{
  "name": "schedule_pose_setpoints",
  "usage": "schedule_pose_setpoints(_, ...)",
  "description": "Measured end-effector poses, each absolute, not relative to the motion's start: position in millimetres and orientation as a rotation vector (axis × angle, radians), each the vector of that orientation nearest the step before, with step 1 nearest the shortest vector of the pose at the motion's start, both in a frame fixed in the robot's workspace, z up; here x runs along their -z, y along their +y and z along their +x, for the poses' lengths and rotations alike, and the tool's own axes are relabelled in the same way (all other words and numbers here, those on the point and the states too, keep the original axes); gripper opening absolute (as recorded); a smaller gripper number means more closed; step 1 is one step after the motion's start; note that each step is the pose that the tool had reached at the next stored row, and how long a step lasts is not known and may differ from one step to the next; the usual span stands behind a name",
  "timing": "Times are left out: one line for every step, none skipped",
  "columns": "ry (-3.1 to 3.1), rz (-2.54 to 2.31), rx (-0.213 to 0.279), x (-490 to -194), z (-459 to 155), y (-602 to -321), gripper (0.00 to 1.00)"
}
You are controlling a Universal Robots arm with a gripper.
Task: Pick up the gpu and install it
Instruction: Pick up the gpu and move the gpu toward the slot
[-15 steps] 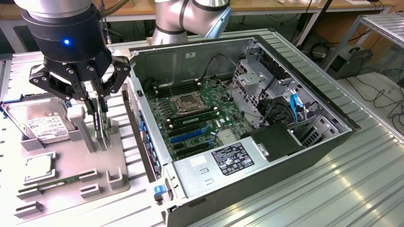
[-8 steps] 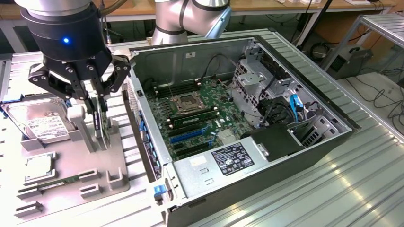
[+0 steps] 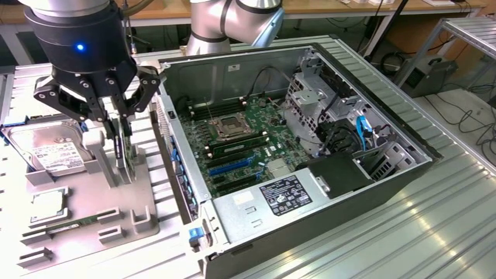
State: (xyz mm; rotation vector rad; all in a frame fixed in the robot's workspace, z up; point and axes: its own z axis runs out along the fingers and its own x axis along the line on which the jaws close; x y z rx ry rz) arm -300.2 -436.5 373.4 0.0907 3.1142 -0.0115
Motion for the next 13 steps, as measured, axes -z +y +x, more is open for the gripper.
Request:
schedule_pose_setpoints(3.114, 0.091, 0.011, -373.5, -300.2, -436.4, 0.26)
schedule_pose_setpoints(3.114, 0.091, 0.011, -373.7, -300.3, -436.4, 0.26)
schedule_pose_setpoints(3.114, 0.091, 0.011, -373.8, -300.3, -436.4, 0.26)
schedule_pose_setpoints(3.114, 0.091, 0.011, -374.0, -300.3, -436.4, 0.26)
schedule_pose_setpoints(3.114, 0.091, 0.011, -374.2, -300.2, -436.5, 0.26)
schedule_pose_setpoints(3.114, 0.091, 0.011, -374.5, -300.3, -436.5, 0.26)
schedule_pose_setpoints(3.114, 0.091, 0.011, -374.7, -300.2, -436.5, 0.26)
schedule_pose_setpoints(3.114, 0.091, 0.011, -374.8, -300.3, -436.4, 0.26)
schedule_pose_setpoints(3.114, 0.091, 0.012, -375.0, -300.2, -436.4, 0.26)
schedule_pose_setpoints(3.114, 0.091, 0.012, -375.2, -300.3, -436.4, 0.26)
schedule_pose_setpoints(3.114, 0.091, 0.011, -376.0, -300.3, -436.4, 0.26)
schedule_pose_setpoints(3.114, 0.091, 0.011, -376.8, -300.3, -436.4, 0.26)
schedule_pose_setpoints(3.114, 0.091, 0.011, -376.9, -300.3, -436.5, 0.26)
